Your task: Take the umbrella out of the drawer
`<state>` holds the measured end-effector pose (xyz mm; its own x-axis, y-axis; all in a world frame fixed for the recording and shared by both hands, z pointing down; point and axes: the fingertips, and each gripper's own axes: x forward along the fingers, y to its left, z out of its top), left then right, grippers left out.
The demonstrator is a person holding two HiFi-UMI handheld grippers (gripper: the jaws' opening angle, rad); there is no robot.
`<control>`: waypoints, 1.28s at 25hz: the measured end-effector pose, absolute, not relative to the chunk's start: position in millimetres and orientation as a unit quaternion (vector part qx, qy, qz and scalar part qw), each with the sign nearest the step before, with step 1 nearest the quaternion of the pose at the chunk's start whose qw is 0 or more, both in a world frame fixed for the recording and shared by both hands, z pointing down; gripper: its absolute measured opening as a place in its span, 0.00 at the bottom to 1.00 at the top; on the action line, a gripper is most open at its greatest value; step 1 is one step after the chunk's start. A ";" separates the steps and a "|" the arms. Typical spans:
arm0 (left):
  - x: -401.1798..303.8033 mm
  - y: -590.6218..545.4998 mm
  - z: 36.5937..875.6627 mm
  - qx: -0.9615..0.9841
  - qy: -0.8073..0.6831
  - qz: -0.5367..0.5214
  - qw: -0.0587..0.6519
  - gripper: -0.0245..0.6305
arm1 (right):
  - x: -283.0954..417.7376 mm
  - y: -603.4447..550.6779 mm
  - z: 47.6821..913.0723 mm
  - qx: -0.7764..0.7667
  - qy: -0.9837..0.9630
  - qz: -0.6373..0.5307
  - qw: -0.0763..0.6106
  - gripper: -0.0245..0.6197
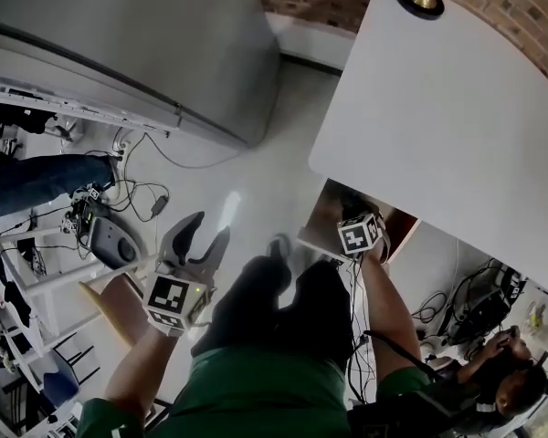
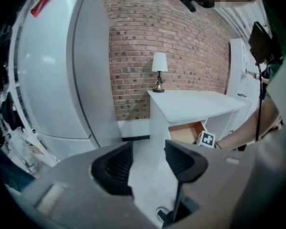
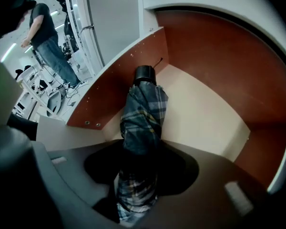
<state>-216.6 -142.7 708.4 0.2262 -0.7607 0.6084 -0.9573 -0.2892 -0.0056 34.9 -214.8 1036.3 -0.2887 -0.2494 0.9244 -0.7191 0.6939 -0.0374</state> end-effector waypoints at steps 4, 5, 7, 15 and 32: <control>-212.9 -140.7 680.9 0.763 -0.564 0.252 0.189 0.36 | 43.6 -201.1 996.9 0.326 -0.770 0.236 0.495 0.33; -211.6 -140.6 672.5 0.765 -0.563 0.250 0.188 0.36 | 45.2 -196.5 984.9 0.325 -0.771 0.236 0.494 0.33; -209.0 -142.4 654.1 0.769 -0.561 0.244 0.186 0.36 | 47.9 -187.5 959.0 0.320 -0.774 0.235 0.494 0.33; -195.5 -155.9 585.2 0.799 -0.537 0.216 0.165 0.36 | 49.9 -155.0 850.4 0.337 -0.789 0.244 0.452 0.33; -180.5 -201.6 506.4 0.850 -0.488 0.155 0.127 0.37 | 91.1 -160.7 673.2 0.446 -0.768 0.228 0.400 0.33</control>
